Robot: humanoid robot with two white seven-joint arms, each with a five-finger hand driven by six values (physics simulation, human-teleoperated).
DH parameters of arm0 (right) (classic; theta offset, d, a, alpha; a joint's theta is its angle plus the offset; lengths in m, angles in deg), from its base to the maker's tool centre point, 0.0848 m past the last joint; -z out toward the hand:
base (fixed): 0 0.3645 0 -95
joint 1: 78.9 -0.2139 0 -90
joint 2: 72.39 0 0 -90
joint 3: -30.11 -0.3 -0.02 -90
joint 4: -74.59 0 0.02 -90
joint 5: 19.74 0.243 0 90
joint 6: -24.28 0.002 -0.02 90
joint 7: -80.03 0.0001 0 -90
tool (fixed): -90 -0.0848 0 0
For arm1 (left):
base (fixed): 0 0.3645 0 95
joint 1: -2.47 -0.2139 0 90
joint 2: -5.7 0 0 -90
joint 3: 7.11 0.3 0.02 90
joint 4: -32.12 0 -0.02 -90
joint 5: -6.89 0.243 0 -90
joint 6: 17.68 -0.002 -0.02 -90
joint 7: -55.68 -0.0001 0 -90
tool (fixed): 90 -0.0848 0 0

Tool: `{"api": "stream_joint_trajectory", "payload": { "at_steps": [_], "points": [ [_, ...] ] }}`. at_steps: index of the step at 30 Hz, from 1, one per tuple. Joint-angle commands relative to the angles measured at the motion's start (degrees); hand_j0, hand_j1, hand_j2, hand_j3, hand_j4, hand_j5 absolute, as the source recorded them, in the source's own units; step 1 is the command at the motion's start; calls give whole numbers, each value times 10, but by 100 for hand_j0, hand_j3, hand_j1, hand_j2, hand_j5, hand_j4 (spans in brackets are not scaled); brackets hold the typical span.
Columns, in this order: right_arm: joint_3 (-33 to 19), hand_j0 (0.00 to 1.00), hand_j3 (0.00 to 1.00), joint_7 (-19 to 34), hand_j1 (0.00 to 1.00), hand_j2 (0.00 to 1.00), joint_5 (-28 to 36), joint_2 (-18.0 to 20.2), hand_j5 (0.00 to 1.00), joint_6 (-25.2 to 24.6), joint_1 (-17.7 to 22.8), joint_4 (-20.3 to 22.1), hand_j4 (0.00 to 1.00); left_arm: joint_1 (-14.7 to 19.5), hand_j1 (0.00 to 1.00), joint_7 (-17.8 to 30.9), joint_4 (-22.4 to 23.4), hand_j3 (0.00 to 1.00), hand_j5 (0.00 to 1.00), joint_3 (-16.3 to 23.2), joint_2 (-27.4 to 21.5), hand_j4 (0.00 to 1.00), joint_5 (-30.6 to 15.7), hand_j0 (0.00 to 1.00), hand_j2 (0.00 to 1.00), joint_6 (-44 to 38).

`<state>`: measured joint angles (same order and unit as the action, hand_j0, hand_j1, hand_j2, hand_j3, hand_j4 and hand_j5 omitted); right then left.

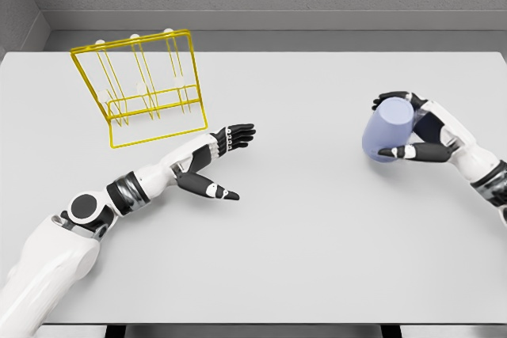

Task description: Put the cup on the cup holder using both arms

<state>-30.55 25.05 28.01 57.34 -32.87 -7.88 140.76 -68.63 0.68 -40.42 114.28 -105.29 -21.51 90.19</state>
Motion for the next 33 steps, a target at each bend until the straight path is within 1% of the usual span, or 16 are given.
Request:
{"api": "stream_joint_trajectory", "payload": {
  "at_steps": [1,4,7,10,12,14,15,16,21,25,27,29,33],
  "points": [
    [13,72,72,0,72,72,4,-1,72,-1,-2,6,72,0,100,0,1,100,100,0,0,100,-3,100,100,0],
    [32,73,73,0,73,73,2,-13,73,-1,-16,9,73,0,100,0,11,100,100,-1,10,100,-3,100,100,1],
    [52,72,72,0,72,72,1,-29,72,-1,-28,9,72,0,100,0,11,100,100,-1,12,100,-3,100,100,1],
    [56,72,72,0,72,72,-4,-40,72,-1,-34,9,72,4,100,0,11,100,100,0,12,100,-3,100,100,1],
    [57,72,72,0,72,72,-11,-52,72,-1,-35,12,72,4,100,0,11,100,100,-1,12,100,-3,100,100,1],
    [63,72,72,0,72,72,-11,-53,72,-1,-35,18,72,8,100,0,12,100,100,-5,12,100,-3,100,100,1],
    [63,73,73,0,73,73,-12,-61,73,-1,-35,20,73,8,100,0,13,100,100,-5,12,100,-3,100,100,1],
    [63,73,73,0,73,73,-26,-67,73,-1,-35,20,73,8,100,0,14,100,100,-5,13,100,-3,100,100,1],
    [67,73,73,0,73,73,-35,-96,73,-1,-35,21,73,11,100,0,19,100,100,-5,13,100,-3,100,100,1],
    [72,73,73,0,73,73,-36,-110,73,-1,-35,21,73,11,100,0,19,100,100,-5,13,100,-3,100,100,1],
    [72,73,73,0,73,73,-47,-122,73,-1,-35,21,73,11,100,0,19,100,100,-5,13,100,-3,100,100,1],
    [78,73,73,0,73,73,-48,-130,73,-1,-35,21,73,12,100,0,28,100,100,-5,18,100,-3,100,100,1],
    [80,73,73,0,73,73,-48,-142,73,-2,-34,20,73,15,100,0,31,100,100,-5,20,100,-3,100,100,1]
  ]
}}
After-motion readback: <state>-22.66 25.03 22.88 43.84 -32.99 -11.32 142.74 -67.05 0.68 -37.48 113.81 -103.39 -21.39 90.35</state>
